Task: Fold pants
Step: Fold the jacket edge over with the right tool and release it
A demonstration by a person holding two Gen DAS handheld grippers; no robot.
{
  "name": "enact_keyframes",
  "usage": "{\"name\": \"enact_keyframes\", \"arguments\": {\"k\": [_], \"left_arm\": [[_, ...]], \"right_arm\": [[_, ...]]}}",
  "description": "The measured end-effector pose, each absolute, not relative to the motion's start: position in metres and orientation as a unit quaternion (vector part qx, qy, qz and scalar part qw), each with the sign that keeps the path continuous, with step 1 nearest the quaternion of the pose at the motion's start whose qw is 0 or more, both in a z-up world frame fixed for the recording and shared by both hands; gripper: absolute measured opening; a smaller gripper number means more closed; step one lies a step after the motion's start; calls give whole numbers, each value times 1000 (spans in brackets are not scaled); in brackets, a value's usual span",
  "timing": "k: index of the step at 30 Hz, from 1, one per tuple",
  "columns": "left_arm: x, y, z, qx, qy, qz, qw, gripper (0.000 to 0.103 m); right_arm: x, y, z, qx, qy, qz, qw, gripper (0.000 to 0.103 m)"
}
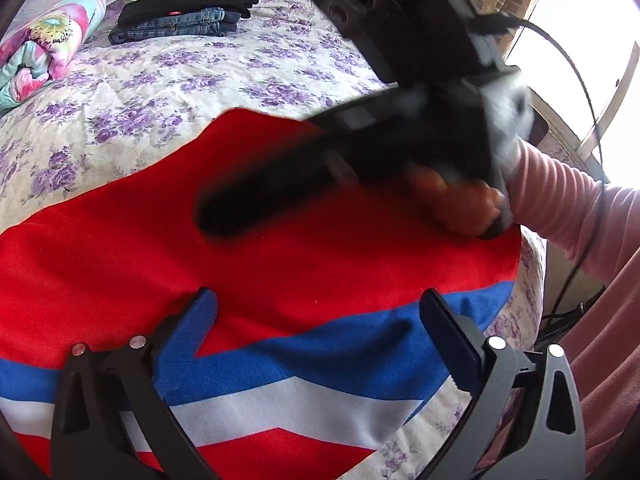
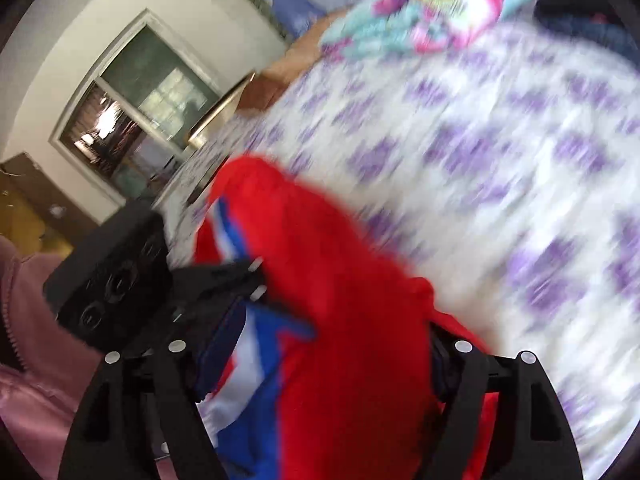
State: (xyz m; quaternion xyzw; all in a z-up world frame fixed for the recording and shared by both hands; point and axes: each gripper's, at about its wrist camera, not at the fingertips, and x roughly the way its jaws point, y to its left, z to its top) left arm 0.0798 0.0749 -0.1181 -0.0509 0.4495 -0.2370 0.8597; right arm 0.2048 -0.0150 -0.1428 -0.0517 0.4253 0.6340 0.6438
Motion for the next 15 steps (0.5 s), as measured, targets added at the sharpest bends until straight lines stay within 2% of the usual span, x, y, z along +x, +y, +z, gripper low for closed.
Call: {"name": "enact_keyframes", "arguments": {"k": [2, 3, 5, 6, 7, 9, 10, 12, 15], "left_arm": [[80, 75, -118, -53, 450, -237, 860, 98], [81, 75, -118, -53, 450, -237, 859, 98], [81, 75, -119, -52, 450, -237, 860, 98], [81, 75, -119, -51, 450, -236, 860, 98], [80, 75, -119, -50, 450, -235, 860, 98], [81, 75, -119, -47, 450, -234, 860, 98], [80, 74, -119, -45, 450, -233, 861, 98], [80, 73, -119, -39, 451, -229, 862, 98], [78, 70, -119, -26, 449, -222, 865, 98]], "right_arm": [[219, -17, -148, -31, 438, 631, 640, 54], [224, -19, -153, -24, 445, 626, 640, 51], [231, -22, -159, -19, 458, 615, 642, 37], [238, -25, -160, -7, 467, 610, 640, 35], [245, -31, -159, 7, 474, 603, 641, 35], [253, -43, -155, 7, 466, 572, 676, 43], [256, -50, -150, -4, 450, 533, 717, 59], [255, -70, -137, 8, 432, 503, 749, 60], [235, -83, -119, 51, 405, 533, 741, 58]]}}
